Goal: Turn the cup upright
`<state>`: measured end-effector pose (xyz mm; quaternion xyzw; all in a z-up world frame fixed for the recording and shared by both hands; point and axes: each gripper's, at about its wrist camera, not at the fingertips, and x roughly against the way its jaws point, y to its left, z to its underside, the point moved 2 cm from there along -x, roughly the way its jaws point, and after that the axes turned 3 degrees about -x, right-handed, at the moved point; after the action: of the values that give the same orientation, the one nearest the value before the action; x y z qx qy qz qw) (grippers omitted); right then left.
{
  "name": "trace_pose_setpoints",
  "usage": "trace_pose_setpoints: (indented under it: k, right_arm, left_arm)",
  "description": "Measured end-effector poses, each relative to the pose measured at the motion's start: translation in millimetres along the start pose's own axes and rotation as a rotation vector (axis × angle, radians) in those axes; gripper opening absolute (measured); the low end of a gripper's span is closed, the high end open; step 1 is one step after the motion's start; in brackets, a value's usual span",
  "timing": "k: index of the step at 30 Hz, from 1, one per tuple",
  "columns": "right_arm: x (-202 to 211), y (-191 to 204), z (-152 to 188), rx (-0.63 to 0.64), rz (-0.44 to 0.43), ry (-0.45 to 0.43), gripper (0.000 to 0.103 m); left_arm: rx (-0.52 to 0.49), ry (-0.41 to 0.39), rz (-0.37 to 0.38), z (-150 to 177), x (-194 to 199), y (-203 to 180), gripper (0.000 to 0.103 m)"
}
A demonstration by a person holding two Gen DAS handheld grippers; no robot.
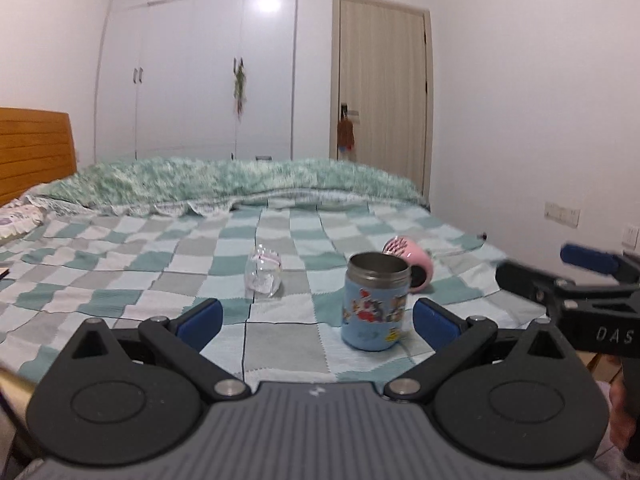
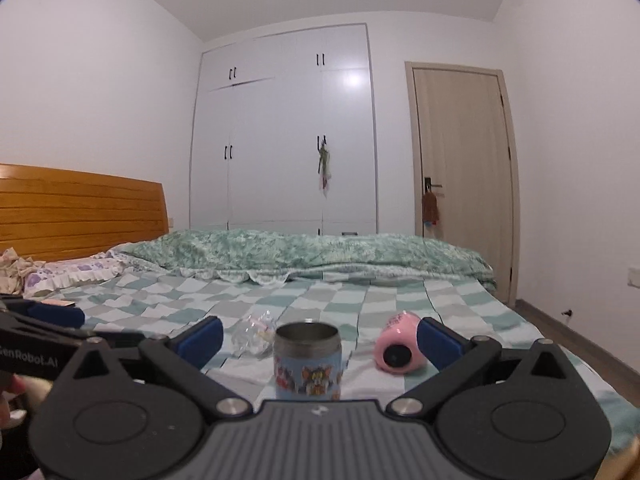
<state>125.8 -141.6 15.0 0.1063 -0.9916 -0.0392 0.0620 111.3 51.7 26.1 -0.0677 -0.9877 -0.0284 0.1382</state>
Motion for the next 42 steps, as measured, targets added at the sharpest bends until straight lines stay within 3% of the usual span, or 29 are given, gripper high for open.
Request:
trace_pose_setpoints:
  k: [6,10,17,42]
  right_arm:
    - [64,-5,1,-0.032,0.031,-0.001,0.103]
    - [91,-6,3,-0.026,0.045,-0.014,0.103]
    - [92,-7,4,-0.01,0.049,-0.003,0.103]
    - [92,-12,10,-0.02,0.049,0.007,0.103]
  left_arm:
    - [0.027,-0.081,-0.033,15,63,-16,0.103]
    - [0.024,-0.101,-0.004,25,84,-21,0.103]
    - [0.029,-0.118,-0.028,27,87,-22,0.103]
    - [0.011,-0.109,-0.006,28,85,-22,0.103]
